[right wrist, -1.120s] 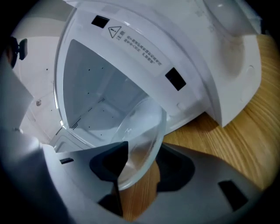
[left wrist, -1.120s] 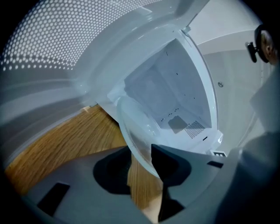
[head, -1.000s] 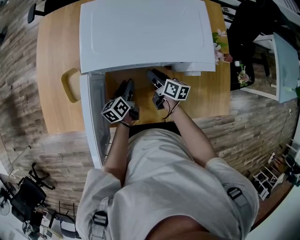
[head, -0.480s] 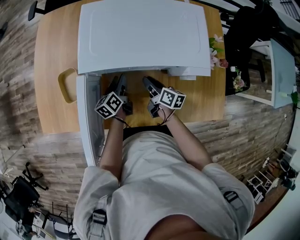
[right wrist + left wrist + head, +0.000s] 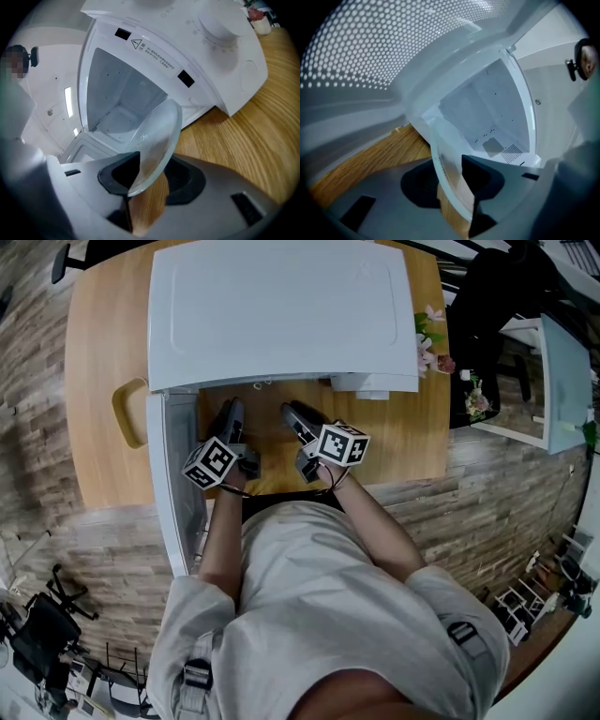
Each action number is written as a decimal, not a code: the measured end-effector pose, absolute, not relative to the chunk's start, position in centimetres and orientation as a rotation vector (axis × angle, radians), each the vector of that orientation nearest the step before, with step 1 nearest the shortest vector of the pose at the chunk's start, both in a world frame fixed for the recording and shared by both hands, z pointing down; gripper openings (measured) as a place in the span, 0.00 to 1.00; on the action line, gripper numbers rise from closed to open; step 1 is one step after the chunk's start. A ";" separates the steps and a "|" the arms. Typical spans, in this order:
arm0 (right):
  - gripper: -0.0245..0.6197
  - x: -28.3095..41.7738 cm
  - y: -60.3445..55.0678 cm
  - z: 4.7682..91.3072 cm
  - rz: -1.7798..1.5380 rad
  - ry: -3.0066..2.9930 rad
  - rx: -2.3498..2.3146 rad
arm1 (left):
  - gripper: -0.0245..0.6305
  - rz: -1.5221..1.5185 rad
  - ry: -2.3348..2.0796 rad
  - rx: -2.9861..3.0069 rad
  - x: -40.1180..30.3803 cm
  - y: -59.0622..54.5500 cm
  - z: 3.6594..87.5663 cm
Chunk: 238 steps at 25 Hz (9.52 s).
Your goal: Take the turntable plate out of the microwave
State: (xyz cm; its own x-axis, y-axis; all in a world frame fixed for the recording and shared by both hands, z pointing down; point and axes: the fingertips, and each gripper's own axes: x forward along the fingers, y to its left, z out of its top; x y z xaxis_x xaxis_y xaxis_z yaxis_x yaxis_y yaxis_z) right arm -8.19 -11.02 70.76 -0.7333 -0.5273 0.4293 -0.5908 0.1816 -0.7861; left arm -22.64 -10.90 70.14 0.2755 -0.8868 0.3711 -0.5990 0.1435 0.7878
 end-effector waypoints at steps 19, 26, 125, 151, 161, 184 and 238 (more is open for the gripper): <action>0.24 -8.8 -15.5 70.7 1.809 -2.441 1.068 | 0.22 -0.419 -1.377 1.533 -21.6 -9.2 69.8; 0.19 -8.6 -14.6 70.0 1.843 -2.453 1.051 | 0.25 -0.455 -1.360 1.560 -21.7 -9.2 69.4; 0.20 -2.7 -3.1 61.8 1.581 -2.590 0.722 | 0.24 -0.591 -1.547 1.554 -15.9 1.7 62.0; 0.21 -3.6 -2.0 50.9 1.368 -2.879 0.494 | 0.24 -0.696 -1.673 1.706 -16.1 3.8 50.5; 0.22 -3.7 -2.7 47.0 1.310 -2.959 0.499 | 0.24 -0.709 -1.681 1.816 -16.4 2.8 46.3; 0.22 2.2 -8.4 43.8 1.152 -3.053 0.899 | 0.24 -0.674 -1.397 2.034 -11.4 -6.3 43.8; 0.23 2.4 -9.4 43.2 1.080 -3.035 0.944 | 0.24 -0.671 -1.348 2.047 -11.1 -7.6 43.6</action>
